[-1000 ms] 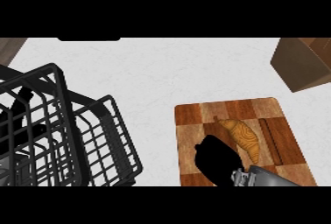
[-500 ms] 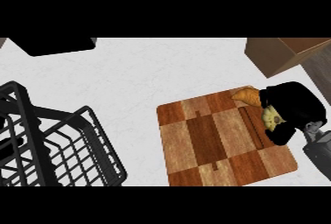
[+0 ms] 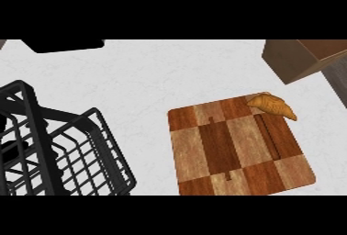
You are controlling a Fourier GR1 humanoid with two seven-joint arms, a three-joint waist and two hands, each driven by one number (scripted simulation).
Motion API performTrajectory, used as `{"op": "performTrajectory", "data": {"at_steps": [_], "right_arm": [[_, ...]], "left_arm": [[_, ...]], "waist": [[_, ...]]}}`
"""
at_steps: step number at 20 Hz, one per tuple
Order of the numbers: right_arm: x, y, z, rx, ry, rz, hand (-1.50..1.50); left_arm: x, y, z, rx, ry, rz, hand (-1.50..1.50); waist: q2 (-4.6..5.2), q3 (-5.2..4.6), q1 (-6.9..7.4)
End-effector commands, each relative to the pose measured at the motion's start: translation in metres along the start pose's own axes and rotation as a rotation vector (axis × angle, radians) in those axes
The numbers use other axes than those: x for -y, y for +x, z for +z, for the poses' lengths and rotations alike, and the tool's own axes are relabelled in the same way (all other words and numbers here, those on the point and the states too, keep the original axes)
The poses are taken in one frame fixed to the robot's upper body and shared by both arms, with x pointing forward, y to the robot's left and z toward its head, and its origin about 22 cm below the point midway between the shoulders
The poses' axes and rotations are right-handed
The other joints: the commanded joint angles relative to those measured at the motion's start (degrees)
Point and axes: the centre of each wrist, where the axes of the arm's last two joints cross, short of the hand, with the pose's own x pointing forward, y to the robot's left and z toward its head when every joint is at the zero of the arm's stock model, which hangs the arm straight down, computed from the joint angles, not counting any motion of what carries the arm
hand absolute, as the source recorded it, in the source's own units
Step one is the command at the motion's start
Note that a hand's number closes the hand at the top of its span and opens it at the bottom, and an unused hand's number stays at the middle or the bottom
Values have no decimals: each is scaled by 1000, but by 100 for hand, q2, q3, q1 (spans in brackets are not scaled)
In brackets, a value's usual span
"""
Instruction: Pick the squash from the cutting board and place it in the cardboard box
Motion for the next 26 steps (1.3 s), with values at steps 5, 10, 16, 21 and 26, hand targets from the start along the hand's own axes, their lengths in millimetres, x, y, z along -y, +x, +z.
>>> {"op": "performTrajectory", "data": {"at_steps": [5,10,16,21,26], "right_arm": [[26,-87,3,43,-153,-158,150],[49,-85,-20,55,-143,-334,150],[45,-50,-59,15,-148,-431,150],[55,-26,-84,-32,-102,-546,150],[27,2,-102,-59,-58,-549,150]], "left_arm": [[32,1,-10,-14,-87,2,0],[35,5,-21,-14,-108,-11,0],[43,3,-29,-10,-114,-9,0],[50,5,-26,13,-120,-11,0],[59,15,-23,25,-150,-2,0]], "waist": [[88,-93,633],[87,-101,760],[101,-104,825],[130,-104,948],[148,-97,1022]]}}
